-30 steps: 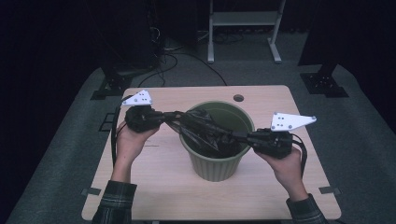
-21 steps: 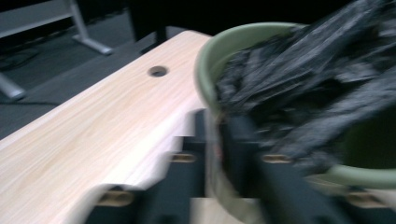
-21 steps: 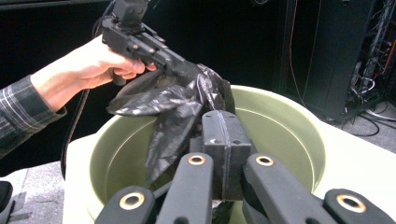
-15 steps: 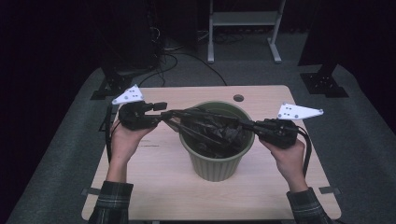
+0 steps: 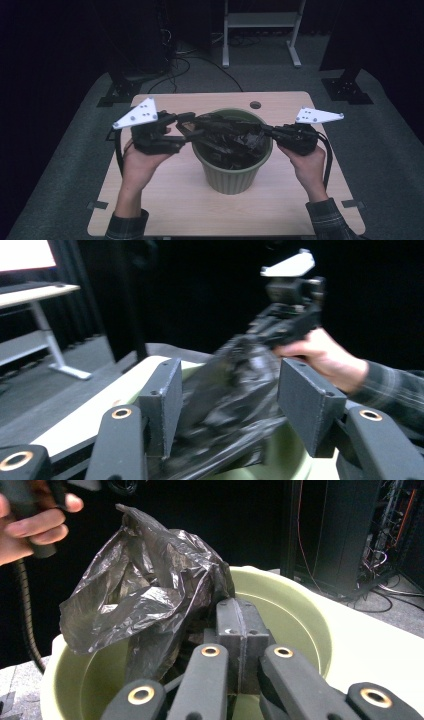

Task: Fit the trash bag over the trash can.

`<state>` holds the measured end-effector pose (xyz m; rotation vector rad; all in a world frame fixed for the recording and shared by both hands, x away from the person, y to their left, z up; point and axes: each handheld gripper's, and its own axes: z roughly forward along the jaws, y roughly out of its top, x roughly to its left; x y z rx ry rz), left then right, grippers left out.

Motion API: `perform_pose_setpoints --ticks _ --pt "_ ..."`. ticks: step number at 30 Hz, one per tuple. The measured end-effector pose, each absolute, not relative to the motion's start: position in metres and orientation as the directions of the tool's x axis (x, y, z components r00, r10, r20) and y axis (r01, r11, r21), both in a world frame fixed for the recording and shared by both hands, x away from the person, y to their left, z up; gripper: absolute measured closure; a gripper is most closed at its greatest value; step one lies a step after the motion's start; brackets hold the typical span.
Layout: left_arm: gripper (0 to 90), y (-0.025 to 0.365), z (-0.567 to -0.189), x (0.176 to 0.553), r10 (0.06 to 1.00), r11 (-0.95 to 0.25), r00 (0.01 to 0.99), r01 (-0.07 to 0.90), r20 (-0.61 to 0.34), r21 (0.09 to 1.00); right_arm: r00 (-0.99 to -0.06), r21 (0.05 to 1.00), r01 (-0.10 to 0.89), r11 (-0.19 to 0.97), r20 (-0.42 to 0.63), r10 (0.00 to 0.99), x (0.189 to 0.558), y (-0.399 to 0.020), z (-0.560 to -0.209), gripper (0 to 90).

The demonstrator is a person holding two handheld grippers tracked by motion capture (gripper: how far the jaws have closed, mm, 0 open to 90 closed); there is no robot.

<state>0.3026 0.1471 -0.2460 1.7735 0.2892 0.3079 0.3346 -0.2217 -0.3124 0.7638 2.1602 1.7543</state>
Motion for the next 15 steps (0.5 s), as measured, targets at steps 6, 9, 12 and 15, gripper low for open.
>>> perform_pose_setpoints --ticks 6,9,12,15 --pt "46.2 0.098 -0.260 0.305 0.272 -0.238 0.962 0.045 0.023 0.970 -0.829 0.961 0.239 0.136 0.130 0.543 0.335 -0.221 -0.312 90.0" --pt "43.5 0.076 -0.266 0.310 0.259 -0.257 0.966 0.056 0.013 0.965 -0.830 0.962 0.239 0.135 0.130 0.542 0.334 -0.222 -0.312 90.0" --pt "38.4 0.059 -0.272 0.315 0.276 -0.285 0.961 0.063 0.019 0.956 -0.831 0.962 0.239 0.130 0.134 0.540 0.335 -0.223 -0.312 90.0" --pt "33.4 0.047 -0.278 0.320 0.304 -0.311 0.952 0.081 0.019 0.947 -0.835 0.963 0.236 0.127 0.134 0.534 0.334 -0.223 -0.311 90.0"
